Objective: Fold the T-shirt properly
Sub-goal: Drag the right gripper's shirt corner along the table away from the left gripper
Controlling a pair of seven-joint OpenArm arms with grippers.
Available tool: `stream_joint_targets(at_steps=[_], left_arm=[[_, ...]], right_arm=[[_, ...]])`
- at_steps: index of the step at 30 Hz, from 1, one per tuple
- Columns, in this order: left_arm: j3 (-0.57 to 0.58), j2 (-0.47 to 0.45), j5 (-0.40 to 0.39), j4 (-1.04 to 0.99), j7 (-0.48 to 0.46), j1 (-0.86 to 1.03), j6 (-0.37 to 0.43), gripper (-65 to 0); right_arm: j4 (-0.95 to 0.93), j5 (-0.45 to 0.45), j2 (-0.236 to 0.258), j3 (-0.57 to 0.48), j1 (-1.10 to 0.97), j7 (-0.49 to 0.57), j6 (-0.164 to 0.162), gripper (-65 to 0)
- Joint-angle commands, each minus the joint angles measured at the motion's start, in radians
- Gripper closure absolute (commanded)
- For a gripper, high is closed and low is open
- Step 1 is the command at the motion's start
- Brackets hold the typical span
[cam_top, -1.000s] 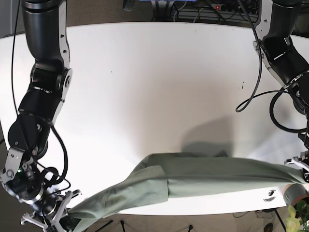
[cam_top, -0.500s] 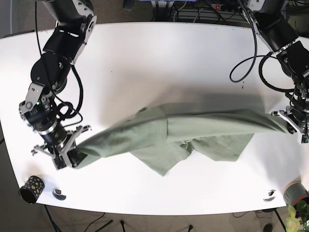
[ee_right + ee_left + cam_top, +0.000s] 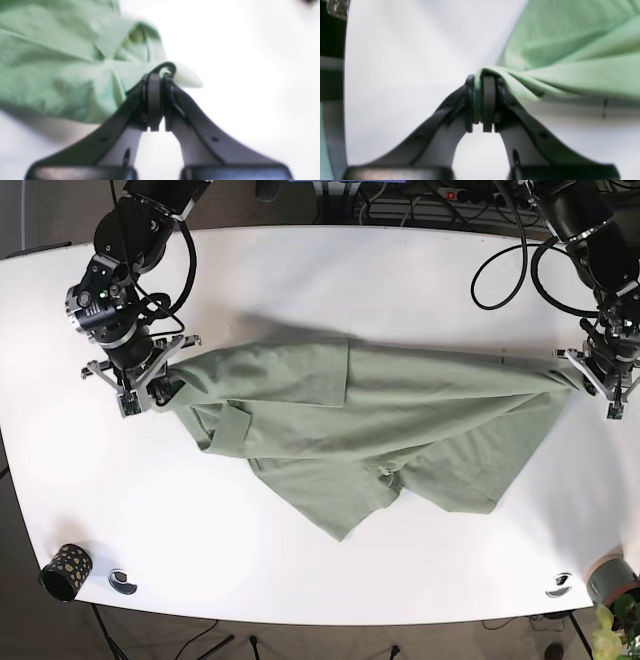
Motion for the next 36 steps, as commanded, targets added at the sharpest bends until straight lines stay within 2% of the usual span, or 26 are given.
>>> stream_joint_targets(at_steps=[1, 12, 13, 17, 20, 22, 24, 27, 36], left_arm=[[-0.005, -0.021, 0.0, 0.019, -0.018, 0.018, 0.001, 0.0], [-0.006, -0.021, 0.0, 0.017, -0.041, 0.107, 0.001, 0.0], [-0.006, -0.021, 0.0, 0.016, -0.058, 0.113, 0.001, 0.0], [-0.005, -0.02, 0.003, 0.014, -0.133, 0.147, 0.001, 0.0], [-0.003, -0.021, 0.003, 0.014, -0.143, 0.148, 0.001, 0.0], [-0.003, -0.021, 0.003, 0.016, -0.143, 0.148, 0.001, 0.0], [-0.003, -0.021, 0.003, 0.016, -0.143, 0.147, 0.001, 0.0], [-0.003, -0.021, 0.003, 0.019, -0.143, 0.148, 0.001, 0.0], [-0.003, -0.018, 0.004, 0.019, -0.143, 0.147, 0.001, 0.0]], right_arm=[[0.02, 0.013, -0.008, 0.017, -0.019, 0.025, -0.002, 0.0], [0.019, 0.013, -0.084, 0.069, -0.125, 0.025, -0.002, -1.0], [0.022, 0.013, -0.089, 0.07, -0.133, 0.025, -0.002, -3.5], [0.08, 0.013, -0.108, 0.081, -0.166, 0.023, -0.002, -28.4], [0.091, 0.041, -0.117, 0.084, -0.163, 0.023, -0.002, -44.7], [0.086, 0.084, -0.104, 0.084, -0.156, 0.023, -0.002, -50.7], [0.077, 0.122, -0.066, 0.076, -0.119, 0.023, -0.002, -56.1], [0.017, 0.138, -0.049, 0.041, -0.061, 0.023, -0.002, -57.7], [-0.267, 0.092, 0.057, -0.086, 0.21, 0.023, -0.002, -53.9]])
